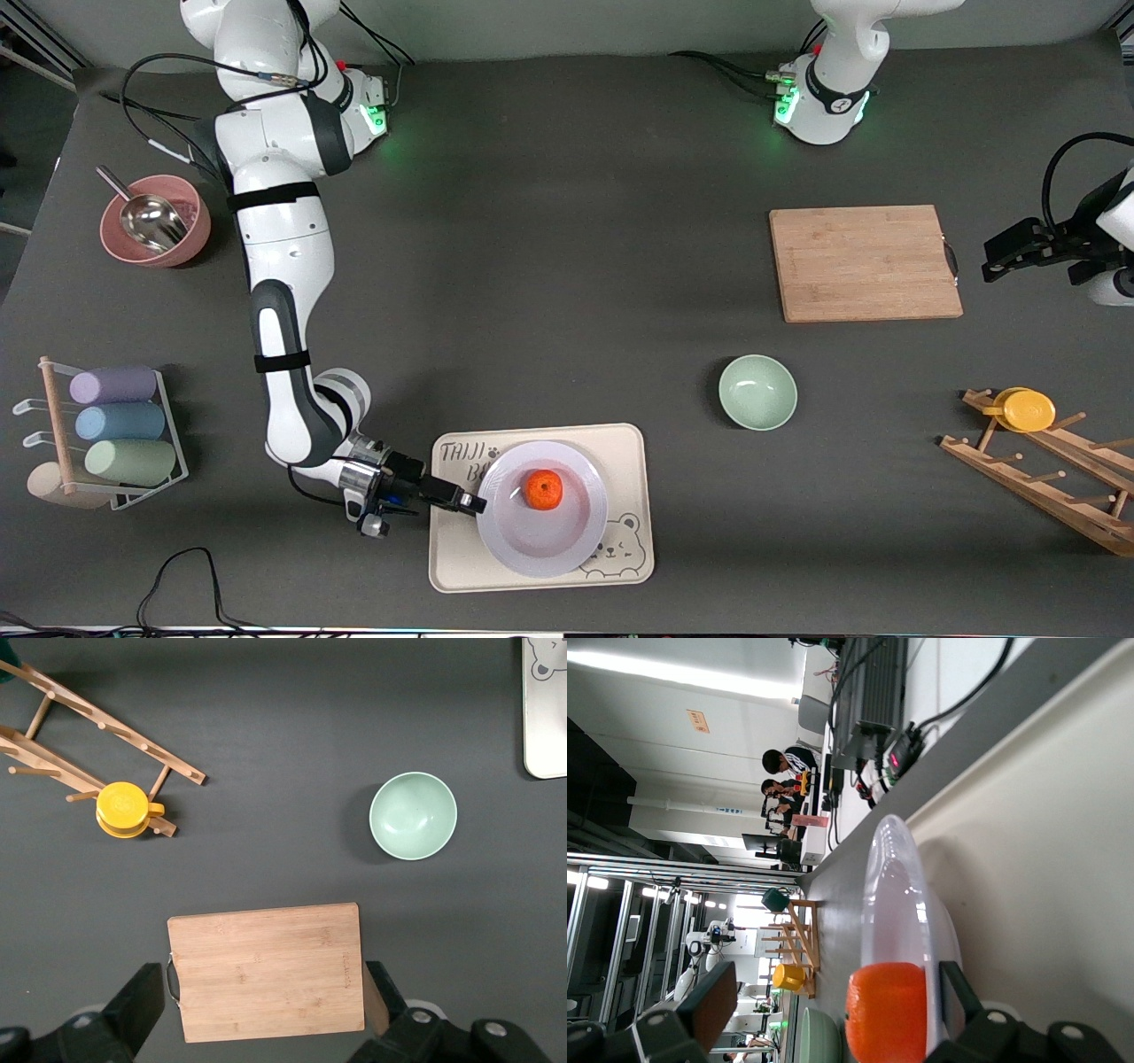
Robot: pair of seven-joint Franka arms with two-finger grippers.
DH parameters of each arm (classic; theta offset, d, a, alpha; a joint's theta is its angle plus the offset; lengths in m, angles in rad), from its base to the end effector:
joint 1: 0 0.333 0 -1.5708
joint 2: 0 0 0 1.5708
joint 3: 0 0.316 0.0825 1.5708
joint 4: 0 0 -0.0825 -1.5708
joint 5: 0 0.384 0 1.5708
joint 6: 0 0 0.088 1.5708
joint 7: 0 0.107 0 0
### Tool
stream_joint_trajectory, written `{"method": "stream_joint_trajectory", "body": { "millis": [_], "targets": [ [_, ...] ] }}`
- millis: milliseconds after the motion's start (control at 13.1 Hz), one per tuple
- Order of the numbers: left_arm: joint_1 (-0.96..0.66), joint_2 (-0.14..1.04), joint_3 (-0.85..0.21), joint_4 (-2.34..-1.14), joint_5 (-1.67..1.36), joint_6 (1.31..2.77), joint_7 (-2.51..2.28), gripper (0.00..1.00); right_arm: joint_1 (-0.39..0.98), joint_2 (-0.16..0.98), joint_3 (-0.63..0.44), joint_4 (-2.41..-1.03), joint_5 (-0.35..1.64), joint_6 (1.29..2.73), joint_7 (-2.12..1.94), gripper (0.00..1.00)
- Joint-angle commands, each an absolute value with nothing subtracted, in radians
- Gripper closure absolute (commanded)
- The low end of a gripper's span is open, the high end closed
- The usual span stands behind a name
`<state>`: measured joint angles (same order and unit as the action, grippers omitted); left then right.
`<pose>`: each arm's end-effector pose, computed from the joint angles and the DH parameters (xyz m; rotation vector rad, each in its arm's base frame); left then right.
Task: Place orange and plate with both arms
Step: 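Lower the plate onto the tray and hold it with the right gripper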
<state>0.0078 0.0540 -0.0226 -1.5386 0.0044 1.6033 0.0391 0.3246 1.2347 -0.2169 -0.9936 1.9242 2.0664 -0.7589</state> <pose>0.5742 -0.0077 0.6122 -3.1371 0.0847 -0.0167 0.7672 0.2049 0.1260 -1.7894 0.1902 -0.3671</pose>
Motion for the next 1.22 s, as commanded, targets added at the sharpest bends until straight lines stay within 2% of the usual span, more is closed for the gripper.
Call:
{"method": "stream_joint_trajectory", "body": {
  "millis": [0, 458, 1146],
  "targets": [
    [0.011, 0.040, -0.025, -1.554, -0.003, 1.615, 0.051, 0.00, 0.324, 1.145, -0.221, -1.075, 1.921, 2.071, -0.762, 0.00],
    [0.011, 0.040, -0.025, -1.554, -0.003, 1.615, 0.051, 0.00, 0.321, 1.065, -0.236, -1.129, 1.804, 2.063, -0.764, 0.00],
    [0.009, 0.040, -0.025, -1.554, -0.003, 1.614, 0.051, 0.00, 0.336, 0.856, -0.293, -1.296, 1.406, 2.063, -0.557, 0.00]
  ]
}}
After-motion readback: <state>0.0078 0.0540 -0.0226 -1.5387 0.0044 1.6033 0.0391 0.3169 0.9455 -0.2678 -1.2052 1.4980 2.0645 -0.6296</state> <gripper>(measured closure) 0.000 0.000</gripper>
